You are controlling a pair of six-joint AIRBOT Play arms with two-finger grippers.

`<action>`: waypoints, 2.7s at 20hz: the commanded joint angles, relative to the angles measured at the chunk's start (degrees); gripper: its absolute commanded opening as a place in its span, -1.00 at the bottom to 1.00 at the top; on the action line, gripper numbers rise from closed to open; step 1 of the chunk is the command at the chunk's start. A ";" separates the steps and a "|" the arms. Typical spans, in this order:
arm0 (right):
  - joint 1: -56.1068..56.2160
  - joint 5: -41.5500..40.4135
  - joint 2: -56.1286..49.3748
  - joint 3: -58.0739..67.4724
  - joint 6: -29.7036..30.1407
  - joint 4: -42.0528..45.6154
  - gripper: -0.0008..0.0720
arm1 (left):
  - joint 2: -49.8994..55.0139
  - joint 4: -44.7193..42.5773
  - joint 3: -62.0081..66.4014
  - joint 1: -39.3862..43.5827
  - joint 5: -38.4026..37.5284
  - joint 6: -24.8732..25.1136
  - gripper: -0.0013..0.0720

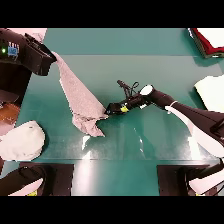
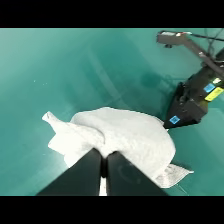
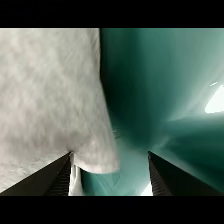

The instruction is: Fold the shirts.

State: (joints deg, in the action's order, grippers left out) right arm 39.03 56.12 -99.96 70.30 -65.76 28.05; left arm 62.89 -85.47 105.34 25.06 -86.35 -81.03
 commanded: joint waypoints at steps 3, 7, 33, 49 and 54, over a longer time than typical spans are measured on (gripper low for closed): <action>1.16 2.49 -3.78 3.74 0.22 -3.13 0.54 | -0.04 0.15 0.07 0.02 -0.04 -0.02 -0.90; 2.47 2.36 -3.87 3.67 0.28 -2.99 -0.69 | -0.04 0.42 0.07 0.02 -0.07 -0.02 -0.90; -37.77 10.60 49.96 44.70 -4.98 31.52 -0.96 | -12.48 33.73 13.03 0.02 19.87 -4.02 -0.90; -22.14 24.04 12.72 28.11 -14.08 32.15 -0.96 | -9.27 4.50 -51.82 -3.91 30.03 -13.68 -0.90; -20.33 11.39 0.70 29.75 -14.12 32.09 -0.96 | 3.19 8.22 -52.70 -14.49 42.21 -9.31 -0.90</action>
State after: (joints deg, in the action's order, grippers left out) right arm 17.23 74.35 -92.66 99.55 -79.83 60.18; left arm 60.29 -79.05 54.92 15.53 -52.90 -93.27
